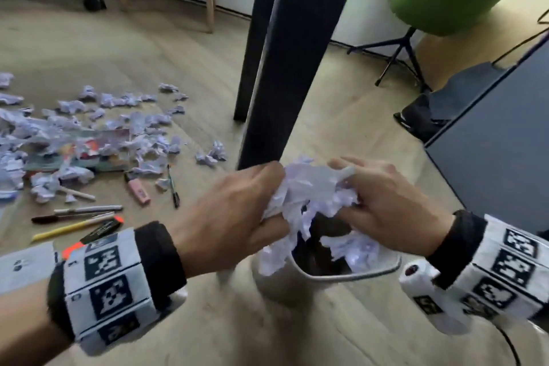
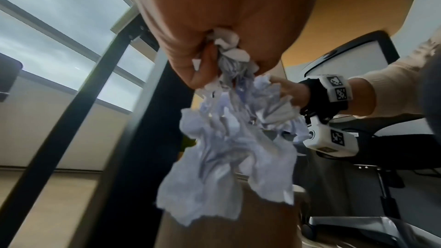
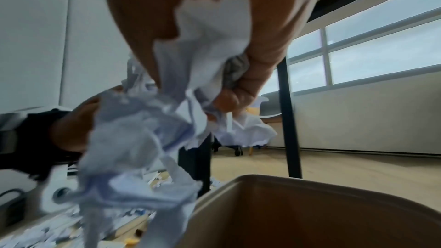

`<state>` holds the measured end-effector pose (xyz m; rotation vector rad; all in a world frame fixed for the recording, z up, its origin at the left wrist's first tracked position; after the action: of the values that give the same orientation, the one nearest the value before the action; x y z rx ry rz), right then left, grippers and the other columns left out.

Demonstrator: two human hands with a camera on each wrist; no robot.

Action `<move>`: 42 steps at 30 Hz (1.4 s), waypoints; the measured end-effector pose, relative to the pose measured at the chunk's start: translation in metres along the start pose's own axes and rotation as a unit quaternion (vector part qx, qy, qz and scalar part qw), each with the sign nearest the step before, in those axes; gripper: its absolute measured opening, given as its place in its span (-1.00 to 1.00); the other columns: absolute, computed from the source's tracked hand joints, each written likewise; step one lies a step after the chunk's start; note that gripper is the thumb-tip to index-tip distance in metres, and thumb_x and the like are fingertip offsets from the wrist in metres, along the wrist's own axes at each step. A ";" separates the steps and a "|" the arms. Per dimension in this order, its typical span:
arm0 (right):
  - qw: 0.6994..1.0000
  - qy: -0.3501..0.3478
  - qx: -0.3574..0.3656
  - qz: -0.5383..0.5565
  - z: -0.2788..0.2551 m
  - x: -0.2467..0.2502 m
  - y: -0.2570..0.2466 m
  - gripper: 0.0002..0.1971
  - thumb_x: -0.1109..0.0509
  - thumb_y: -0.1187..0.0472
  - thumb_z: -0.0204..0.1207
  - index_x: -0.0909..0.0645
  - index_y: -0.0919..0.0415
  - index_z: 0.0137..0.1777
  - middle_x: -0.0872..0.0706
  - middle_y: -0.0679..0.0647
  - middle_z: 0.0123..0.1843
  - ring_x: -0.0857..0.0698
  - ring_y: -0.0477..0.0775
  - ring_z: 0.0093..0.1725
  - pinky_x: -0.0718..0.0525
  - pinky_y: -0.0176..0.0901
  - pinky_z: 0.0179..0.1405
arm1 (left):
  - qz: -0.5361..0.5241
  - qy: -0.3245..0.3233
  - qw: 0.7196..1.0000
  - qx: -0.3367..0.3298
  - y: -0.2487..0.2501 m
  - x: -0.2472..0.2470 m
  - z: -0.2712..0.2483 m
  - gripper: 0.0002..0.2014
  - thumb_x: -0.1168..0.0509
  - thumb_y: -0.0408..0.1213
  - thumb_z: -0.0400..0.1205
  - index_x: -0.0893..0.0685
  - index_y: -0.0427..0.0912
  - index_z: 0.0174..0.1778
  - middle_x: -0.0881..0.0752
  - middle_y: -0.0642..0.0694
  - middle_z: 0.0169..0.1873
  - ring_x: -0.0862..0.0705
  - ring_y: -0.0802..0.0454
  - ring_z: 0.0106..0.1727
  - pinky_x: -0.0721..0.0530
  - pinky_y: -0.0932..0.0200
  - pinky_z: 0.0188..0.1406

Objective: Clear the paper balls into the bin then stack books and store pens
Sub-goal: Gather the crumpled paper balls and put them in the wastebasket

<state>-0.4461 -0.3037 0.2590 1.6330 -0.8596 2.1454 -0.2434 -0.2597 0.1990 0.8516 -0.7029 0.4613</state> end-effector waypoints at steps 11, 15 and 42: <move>0.986 0.053 -0.155 0.016 -0.028 -0.038 0.104 -0.68 -0.32 0.16 0.46 -0.50 0.13 0.22 -0.57 0.06 0.10 -0.57 0.09 -0.05 -0.60 -0.06 -0.02 | -0.003 0.047 0.975 0.217 0.026 -0.099 0.066 -0.78 -0.19 -0.15 0.64 -0.26 0.10 -0.24 -0.39 0.13 -0.29 -0.43 0.16 -0.28 -0.32 0.29 -0.34; 0.983 -0.135 -0.113 0.060 -0.039 -0.049 0.121 -0.63 -0.42 0.05 0.49 -0.37 0.11 0.17 -0.36 -0.02 0.16 -0.41 -0.01 0.12 -0.45 -0.24 0.17 | 0.146 -0.172 0.945 0.236 0.015 -0.119 0.066 -0.63 -0.19 0.11 0.61 -0.41 -0.13 0.10 -0.47 -0.09 0.01 -0.49 -0.11 0.13 -0.46 0.12 0.07; 0.979 -0.078 -0.188 0.033 -0.077 -0.031 0.131 -0.39 -0.32 0.21 0.55 -0.15 0.11 0.55 -0.73 0.06 -0.15 -0.70 0.12 -0.09 -0.65 0.02 -0.01 | 0.214 -0.073 0.942 0.249 0.010 -0.038 -0.006 -0.69 -0.24 0.18 0.57 -0.46 0.01 -0.25 -0.60 0.06 -0.48 -0.53 0.14 -0.45 -0.45 0.21 -0.47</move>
<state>-0.5706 -0.3529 0.1807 1.6032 -1.2921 1.7708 -0.2734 -0.2529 0.1739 1.2203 -0.9328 1.0050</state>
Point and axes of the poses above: each hand's wrist, its own z-axis towards the middle knuckle, its own x-axis out of the back of the hand, y = z × x, the point moved 1 cm from there along z, towards the middle knuckle
